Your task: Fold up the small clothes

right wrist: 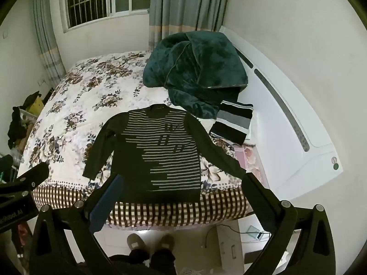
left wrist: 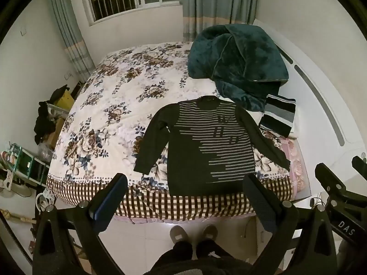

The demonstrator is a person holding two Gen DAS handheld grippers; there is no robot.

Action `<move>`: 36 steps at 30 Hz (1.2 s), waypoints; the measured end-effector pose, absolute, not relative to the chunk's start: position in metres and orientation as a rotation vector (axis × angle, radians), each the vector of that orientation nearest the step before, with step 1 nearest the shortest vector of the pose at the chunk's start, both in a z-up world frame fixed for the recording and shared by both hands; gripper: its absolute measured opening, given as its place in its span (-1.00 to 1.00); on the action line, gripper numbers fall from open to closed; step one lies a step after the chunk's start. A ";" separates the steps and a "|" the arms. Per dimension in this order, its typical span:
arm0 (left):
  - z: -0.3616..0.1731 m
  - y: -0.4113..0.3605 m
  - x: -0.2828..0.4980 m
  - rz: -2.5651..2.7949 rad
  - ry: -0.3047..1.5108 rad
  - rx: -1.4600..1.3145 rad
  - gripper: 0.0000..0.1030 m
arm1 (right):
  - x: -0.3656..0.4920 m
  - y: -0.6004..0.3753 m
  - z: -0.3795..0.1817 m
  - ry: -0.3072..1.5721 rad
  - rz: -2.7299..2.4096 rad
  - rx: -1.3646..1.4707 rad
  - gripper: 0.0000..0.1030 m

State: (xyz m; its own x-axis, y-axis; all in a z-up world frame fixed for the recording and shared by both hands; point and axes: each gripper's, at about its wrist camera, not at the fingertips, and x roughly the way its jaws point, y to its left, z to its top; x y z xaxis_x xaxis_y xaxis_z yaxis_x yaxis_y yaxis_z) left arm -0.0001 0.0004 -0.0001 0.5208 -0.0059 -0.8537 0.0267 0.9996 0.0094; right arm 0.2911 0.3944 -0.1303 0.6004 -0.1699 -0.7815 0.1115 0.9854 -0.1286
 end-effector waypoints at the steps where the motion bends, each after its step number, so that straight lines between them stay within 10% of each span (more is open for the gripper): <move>1: 0.000 0.000 0.000 -0.019 1.020 0.023 0.99 | 0.291 0.395 -0.130 0.914 -0.161 -0.069 1.00; 36: 0.018 0.004 0.006 -0.007 1.012 0.031 0.99 | 0.305 0.399 -0.106 0.888 -0.141 -0.078 1.00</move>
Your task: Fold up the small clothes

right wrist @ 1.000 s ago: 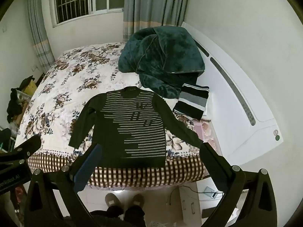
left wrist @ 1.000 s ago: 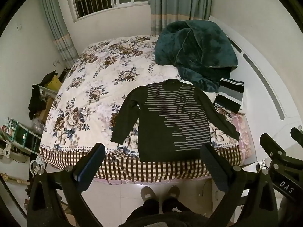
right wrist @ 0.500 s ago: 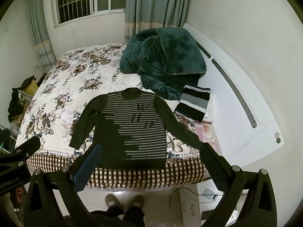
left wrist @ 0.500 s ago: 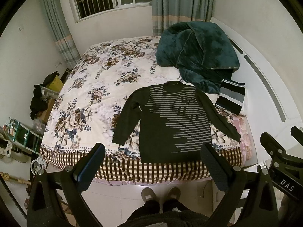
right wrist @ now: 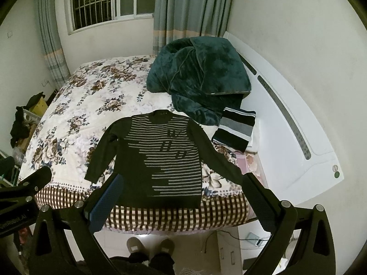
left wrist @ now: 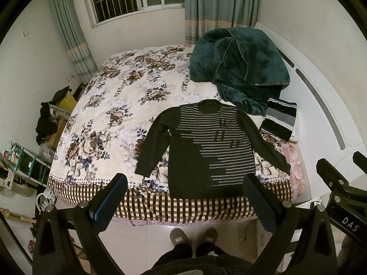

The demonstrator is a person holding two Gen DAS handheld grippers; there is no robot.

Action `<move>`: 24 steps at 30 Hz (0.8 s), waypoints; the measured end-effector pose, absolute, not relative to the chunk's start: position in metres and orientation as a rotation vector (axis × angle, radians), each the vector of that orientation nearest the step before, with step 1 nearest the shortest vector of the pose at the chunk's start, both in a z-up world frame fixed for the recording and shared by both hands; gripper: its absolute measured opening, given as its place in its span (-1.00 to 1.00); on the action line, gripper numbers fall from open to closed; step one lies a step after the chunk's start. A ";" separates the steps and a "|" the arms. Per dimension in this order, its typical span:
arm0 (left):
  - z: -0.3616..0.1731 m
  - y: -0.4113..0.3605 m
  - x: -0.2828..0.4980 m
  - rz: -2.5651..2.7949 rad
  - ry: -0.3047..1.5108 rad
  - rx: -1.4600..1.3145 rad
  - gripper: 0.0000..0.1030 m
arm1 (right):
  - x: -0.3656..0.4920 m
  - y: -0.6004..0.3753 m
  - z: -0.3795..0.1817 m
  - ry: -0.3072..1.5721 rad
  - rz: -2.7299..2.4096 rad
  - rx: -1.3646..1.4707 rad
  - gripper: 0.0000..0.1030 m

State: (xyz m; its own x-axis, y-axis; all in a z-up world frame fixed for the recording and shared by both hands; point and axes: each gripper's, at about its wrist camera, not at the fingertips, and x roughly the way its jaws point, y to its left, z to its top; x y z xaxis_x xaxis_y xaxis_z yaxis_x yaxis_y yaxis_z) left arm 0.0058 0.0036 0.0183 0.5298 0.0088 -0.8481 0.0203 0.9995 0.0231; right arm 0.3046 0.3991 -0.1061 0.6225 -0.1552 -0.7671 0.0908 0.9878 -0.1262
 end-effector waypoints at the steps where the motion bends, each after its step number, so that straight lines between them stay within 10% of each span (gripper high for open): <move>1: 0.018 0.003 0.006 -0.009 1.015 0.033 0.99 | 0.304 0.400 -0.106 0.886 -0.142 -0.078 1.00; 24: 0.027 0.003 0.016 -0.002 1.002 0.029 0.99 | 0.304 0.401 -0.098 0.871 -0.131 -0.079 1.00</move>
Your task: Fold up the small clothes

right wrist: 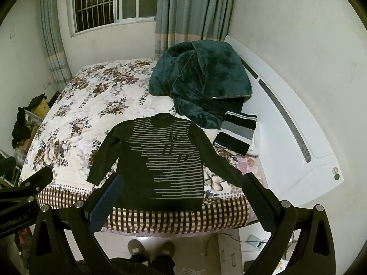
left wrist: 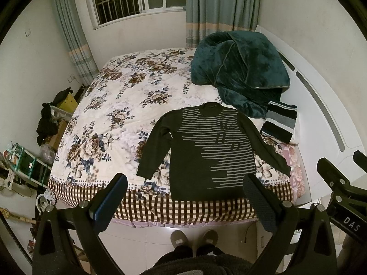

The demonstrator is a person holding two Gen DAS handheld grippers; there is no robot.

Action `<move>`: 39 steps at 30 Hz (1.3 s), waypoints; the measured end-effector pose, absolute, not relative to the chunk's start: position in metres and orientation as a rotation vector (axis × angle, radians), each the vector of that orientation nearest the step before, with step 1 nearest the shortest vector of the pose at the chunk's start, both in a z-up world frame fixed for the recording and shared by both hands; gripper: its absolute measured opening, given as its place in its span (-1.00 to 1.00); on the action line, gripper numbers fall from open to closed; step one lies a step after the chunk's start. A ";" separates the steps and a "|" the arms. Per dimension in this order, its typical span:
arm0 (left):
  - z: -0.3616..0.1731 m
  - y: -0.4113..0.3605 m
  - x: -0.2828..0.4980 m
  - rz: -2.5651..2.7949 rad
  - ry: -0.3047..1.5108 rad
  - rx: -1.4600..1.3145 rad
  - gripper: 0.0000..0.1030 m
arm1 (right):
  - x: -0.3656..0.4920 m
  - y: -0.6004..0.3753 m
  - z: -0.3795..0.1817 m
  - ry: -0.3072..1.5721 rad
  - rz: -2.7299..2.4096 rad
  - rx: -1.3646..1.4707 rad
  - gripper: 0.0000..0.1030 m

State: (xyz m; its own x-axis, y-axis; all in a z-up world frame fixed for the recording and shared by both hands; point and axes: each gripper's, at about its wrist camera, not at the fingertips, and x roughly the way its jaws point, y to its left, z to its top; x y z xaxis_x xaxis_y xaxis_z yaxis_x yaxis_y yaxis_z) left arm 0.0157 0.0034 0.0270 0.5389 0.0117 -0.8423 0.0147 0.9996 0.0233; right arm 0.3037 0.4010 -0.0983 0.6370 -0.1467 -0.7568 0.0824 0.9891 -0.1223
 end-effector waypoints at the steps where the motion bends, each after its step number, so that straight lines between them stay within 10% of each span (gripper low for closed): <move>1: 0.027 0.003 0.016 -0.002 1.002 0.029 0.99 | 0.303 0.402 -0.099 0.871 -0.133 -0.079 1.00; 39: -0.004 -0.005 0.064 0.005 1.002 0.040 0.99 | 0.342 0.387 -0.129 0.924 -0.183 -0.010 1.00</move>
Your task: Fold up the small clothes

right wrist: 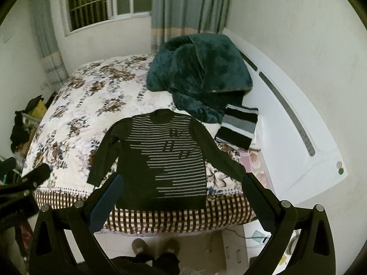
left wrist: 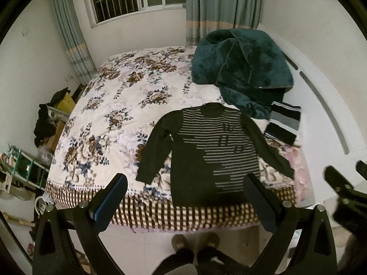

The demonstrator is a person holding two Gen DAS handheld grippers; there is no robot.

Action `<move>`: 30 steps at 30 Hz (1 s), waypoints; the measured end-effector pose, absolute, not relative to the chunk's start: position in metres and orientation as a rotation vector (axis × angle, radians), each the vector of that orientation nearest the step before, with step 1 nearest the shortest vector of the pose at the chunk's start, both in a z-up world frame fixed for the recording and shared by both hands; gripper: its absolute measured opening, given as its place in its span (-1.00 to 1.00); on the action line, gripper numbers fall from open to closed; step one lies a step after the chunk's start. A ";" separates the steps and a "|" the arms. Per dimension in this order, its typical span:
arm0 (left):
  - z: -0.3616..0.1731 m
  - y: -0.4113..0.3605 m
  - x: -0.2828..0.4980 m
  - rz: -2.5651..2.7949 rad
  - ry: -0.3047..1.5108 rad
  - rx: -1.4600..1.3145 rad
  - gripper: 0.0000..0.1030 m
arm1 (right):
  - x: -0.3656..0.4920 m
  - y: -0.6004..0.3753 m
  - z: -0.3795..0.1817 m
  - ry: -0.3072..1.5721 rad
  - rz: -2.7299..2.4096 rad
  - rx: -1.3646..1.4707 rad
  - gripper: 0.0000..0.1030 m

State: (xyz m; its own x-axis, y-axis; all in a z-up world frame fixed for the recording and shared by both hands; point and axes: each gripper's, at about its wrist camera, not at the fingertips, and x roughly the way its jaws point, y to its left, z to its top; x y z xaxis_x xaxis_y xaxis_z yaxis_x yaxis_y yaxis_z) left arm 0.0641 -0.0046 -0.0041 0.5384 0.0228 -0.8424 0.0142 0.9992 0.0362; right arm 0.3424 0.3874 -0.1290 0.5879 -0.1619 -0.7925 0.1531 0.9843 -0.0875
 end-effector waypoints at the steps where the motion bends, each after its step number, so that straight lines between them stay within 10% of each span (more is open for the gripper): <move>1: -0.015 -0.008 0.076 0.015 0.997 0.051 0.99 | 0.350 0.376 -0.139 0.930 -0.205 0.011 1.00; 19: -0.355 -0.103 0.282 0.231 1.334 0.133 1.00 | 0.446 -0.065 -0.584 1.170 -0.801 0.853 0.94; 28: -0.485 -0.123 0.335 0.308 1.469 0.146 1.00 | 0.477 -0.139 -0.747 1.085 -0.883 1.239 0.62; 30: -0.498 -0.123 0.342 0.313 1.466 0.153 1.00 | 0.484 -0.139 -0.761 1.070 -0.894 1.257 0.22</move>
State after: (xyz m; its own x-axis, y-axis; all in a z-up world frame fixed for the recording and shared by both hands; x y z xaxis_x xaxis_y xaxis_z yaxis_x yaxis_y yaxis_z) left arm 0.3416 -0.1228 -0.4982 0.0735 0.2997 -0.9512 -0.1149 0.9500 0.2904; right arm 0.4840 -0.1389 -0.7606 0.2820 0.0424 -0.9585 0.9508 0.1213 0.2851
